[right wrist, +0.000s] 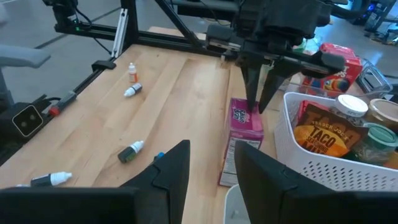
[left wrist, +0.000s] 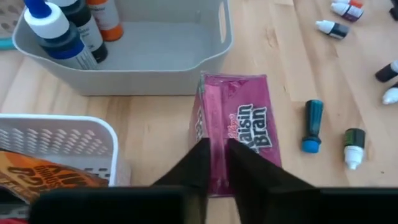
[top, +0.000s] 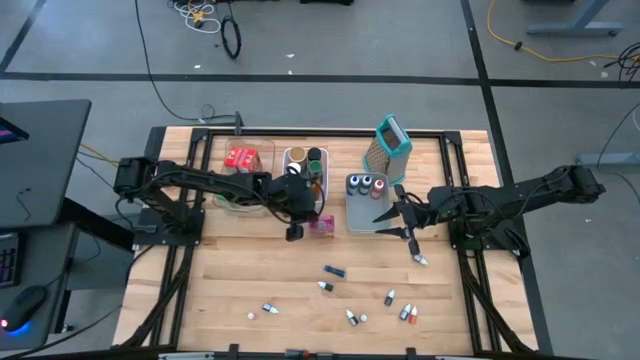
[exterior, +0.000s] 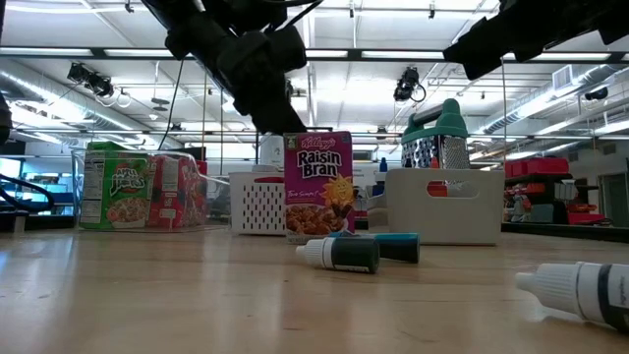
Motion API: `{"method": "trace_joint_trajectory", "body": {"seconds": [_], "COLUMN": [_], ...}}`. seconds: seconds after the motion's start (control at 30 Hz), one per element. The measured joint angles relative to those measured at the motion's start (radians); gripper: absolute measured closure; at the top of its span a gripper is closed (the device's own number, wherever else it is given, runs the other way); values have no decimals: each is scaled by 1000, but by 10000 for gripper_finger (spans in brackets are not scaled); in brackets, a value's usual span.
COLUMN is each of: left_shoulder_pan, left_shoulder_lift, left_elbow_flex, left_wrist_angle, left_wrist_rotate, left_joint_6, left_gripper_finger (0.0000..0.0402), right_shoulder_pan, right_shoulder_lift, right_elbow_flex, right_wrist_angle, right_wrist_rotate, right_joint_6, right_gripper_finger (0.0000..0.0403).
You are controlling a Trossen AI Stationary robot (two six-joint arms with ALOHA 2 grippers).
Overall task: Pick & Place Kitchen Items
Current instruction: Put the pink cereal box into the transparent bin
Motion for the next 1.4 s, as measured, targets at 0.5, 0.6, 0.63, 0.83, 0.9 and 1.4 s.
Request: {"method": "trace_joint_trajectory", "body": {"seconds": [0.5, 0.6, 0.63, 0.83, 0.9, 1.4], "left_shoulder_pan": [-9, -23, -28, -70, -84, -94], "left_shoulder_lift": [-142, -227, -259, -454, -516, -645], "left_elbow_flex": [1, 1, 1, 1, 2, -4], "left_wrist_angle": [-53, -104, -119, -276, -347, -867], "left_wrist_rotate": [-4, -60, -77, -238, -313, -676], "left_joint_6": [-89, -131, -147, -295, -342, -816], "left_gripper_finger": [395, 397, 397, 396, 397, 398], "right_shoulder_pan": [0, 0, 0, 0, 0, 0], "right_shoulder_lift": [0, 0, 0, 0, 0, 0], "right_elbow_flex": [0, 0, 0, 0, 0, 0], "right_wrist_angle": [-10, -14, -16, -16, -16, -16], "right_wrist_rotate": [0, 0, 0, 0, 0, 1], "right_joint_6": [-1, -1, -1, -1, -1, 0], "right_gripper_finger": [269, 269, 269, 269, 269, 269]}}
